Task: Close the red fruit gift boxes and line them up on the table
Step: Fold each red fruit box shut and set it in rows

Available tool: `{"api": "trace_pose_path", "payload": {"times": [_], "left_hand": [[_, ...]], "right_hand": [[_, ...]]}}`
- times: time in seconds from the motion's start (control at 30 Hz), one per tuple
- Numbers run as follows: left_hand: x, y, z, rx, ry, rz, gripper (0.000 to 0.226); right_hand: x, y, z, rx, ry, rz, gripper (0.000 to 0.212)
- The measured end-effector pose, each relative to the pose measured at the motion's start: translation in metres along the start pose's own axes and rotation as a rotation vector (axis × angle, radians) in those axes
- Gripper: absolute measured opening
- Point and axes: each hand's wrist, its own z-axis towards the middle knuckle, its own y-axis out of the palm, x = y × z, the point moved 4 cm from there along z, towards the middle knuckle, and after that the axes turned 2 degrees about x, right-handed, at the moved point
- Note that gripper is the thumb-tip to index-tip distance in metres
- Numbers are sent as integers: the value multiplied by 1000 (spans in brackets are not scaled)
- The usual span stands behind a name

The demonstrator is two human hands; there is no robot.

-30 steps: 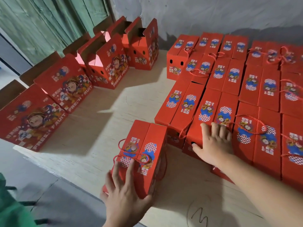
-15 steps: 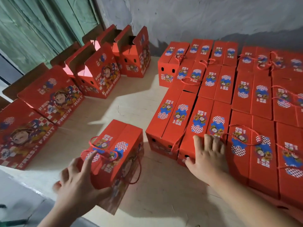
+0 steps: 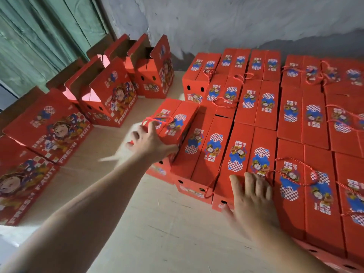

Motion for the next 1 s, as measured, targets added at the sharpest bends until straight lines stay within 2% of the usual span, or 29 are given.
{"api": "trace_pose_path", "payload": {"times": [0.17,0.37,0.5,0.77,0.93,1.0], "left_hand": [[51,25,62,-42,-13,-28,111],[82,48,115,-98,21,-25,98],[85,66,135,-123,32,-54,84],[117,78,176,-121,45,-84,85],[123,77,199,-149,73,-270,59],[122,79,200,-139,118,-293,56]], "right_hand": [[0,3,2,8,-10,69,89],[12,-14,65,25,13,153,66],[9,-5,81,42,-3,131,68],[9,2,81,58,1,153,77],[10,3,83,58,7,172,78],[10,1,85,51,8,178,78]]}}
